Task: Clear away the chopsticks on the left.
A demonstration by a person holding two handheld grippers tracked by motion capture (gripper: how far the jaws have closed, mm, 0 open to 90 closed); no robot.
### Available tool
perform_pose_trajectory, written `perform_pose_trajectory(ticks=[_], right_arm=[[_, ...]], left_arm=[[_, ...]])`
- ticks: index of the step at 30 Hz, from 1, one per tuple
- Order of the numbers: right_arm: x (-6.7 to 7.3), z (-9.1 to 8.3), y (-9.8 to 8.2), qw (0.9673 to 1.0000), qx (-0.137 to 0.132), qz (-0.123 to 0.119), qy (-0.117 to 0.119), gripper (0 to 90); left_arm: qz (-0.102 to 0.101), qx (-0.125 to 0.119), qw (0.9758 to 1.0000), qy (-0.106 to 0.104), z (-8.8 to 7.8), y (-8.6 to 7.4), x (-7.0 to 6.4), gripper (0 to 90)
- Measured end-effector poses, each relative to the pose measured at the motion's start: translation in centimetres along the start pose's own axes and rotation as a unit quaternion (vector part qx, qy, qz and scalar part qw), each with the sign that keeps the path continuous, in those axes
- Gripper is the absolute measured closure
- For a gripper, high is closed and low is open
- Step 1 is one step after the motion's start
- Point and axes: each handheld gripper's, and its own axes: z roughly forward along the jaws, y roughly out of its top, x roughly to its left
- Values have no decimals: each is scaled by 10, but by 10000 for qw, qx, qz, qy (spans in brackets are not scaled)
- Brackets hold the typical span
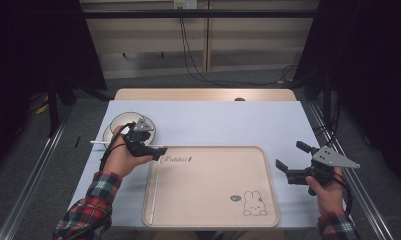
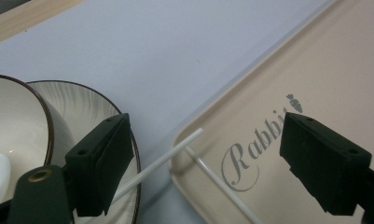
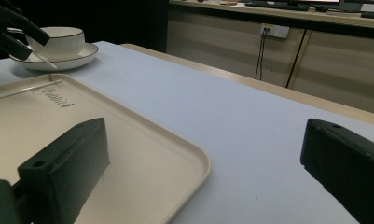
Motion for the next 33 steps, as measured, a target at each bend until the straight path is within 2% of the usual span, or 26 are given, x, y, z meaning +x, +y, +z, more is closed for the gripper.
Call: perform_pose_trajectory(ticks=[1,2,3,4,5,6,8,9,11,12,14,15,16,18,19,20,22,23,24,25,26,27,29,30,33], right_arm=[[0,0,0,10000,0,0,0,5],[0,0,0,10000,11,-12,10,5],[0,0,0,10000,10,-11,12,4],[0,0,0,10000,11,-15,2,4],[0,0,0,10000,11,-15,2,4],[0,1,0,10000,3,-21,-9,5],[0,1,-1,10000,26,-10,7,5],[0,1,-1,10000,32,-4,0,5],[0,1,-1,10000,35,0,2,5],[0,1,-1,10000,30,-10,0,5],[0,1,-1,10000,27,-19,-5,5],[0,1,-1,10000,45,-6,20,5],[0,1,-1,10000,37,-11,37,5],[0,1,-1,10000,58,-27,33,5],[0,1,-1,10000,53,-28,44,5],[0,1,-1,10000,49,-23,39,5],[0,1,-1,10000,52,-26,52,5],[0,1,-1,10000,51,-28,46,5],[0,1,-1,10000,49,-16,41,5],[0,1,-1,10000,52,-28,47,4],[0,1,-1,10000,61,-33,59,5],[0,1,-1,10000,50,-27,50,5],[0,1,-1,10000,44,-9,30,5],[0,1,-1,10000,58,-20,38,5],[-1,1,-1,10000,82,-26,36,5]], left_arm=[[0,0,10000,0,0,0,0,172],[191,127,9997,-26,1,0,2,174],[191,127,9997,-26,1,0,2,178],[315,221,9993,-16,3,0,2,183],[315,221,9993,-16,3,0,2,186],[472,328,9983,-64,6,-1,4,205],[536,359,9979,-73,8,-2,5,219],[753,511,9958,-103,7,-1,7,235],[723,427,9963,-170,8,-1,7,265],[812,433,9956,-162,9,-2,7,323],[945,499,9941,-175,10,-2,8,344],[1067,622,9923,-134,11,-2,9,376],[1048,615,9924,-217,12,-2,9,404],[1058,559,9926,-204,13,-3,9,422],[1122,615,9915,-234,14,-2,11,464],[1149,602,9914,-142,15,-3,10,488],[1178,595,9911,-178,17,-3,11,497],[1213,618,9904,-219,17,-2,12,509],[1309,706,9883,-343,17,-1,16,534],[1294,662,9892,-211,19,-2,15,534],[1350,692,9882,-210,20,-3,15,550],[1482,768,9857,-235,21,-2,16,575],[1467,724,9863,-211,22,-2,15,583],[1537,836,9841,-318,24,-1,16,595],[1580,869,9831,-309,27,-1,16,597]])
